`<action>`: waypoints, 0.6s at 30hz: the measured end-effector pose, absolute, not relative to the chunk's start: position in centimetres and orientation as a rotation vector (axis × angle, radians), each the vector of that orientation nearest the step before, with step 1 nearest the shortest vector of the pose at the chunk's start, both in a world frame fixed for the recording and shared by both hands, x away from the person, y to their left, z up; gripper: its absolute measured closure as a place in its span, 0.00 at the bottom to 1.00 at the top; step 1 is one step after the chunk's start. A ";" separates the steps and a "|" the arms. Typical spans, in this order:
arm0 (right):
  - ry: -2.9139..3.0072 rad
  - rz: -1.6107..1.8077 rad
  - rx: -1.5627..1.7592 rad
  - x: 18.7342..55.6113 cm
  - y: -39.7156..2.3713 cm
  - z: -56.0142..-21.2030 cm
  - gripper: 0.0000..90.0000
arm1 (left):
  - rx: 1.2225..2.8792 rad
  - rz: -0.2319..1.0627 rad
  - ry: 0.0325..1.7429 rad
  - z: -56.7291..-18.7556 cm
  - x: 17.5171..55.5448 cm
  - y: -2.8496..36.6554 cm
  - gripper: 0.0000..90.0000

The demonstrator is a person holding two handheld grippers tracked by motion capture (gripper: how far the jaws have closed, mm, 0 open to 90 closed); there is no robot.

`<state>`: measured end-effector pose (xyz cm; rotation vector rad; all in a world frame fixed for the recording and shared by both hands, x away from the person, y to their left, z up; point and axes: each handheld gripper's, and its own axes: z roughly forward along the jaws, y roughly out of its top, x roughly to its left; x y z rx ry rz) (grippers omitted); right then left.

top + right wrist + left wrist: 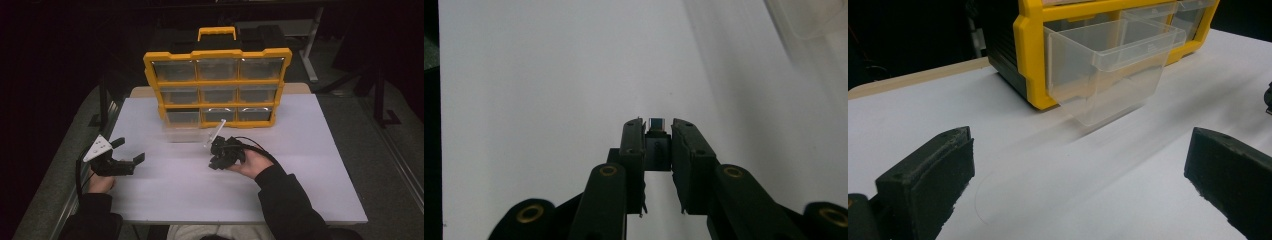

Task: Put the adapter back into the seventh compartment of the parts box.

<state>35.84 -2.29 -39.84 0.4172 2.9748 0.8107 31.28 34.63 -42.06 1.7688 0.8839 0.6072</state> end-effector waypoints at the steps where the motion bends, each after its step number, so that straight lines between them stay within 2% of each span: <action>1: 2.971 0.814 0.412 35.9 -2.3 -39.7 0.83 | 1.768 0.607 0.884 -42.1 31.3 34.6 0.00; 18: 2.940 0.843 0.422 37.0 -2.9 -37.3 0.83 | 1.771 0.606 0.881 -42.1 31.3 34.6 0.00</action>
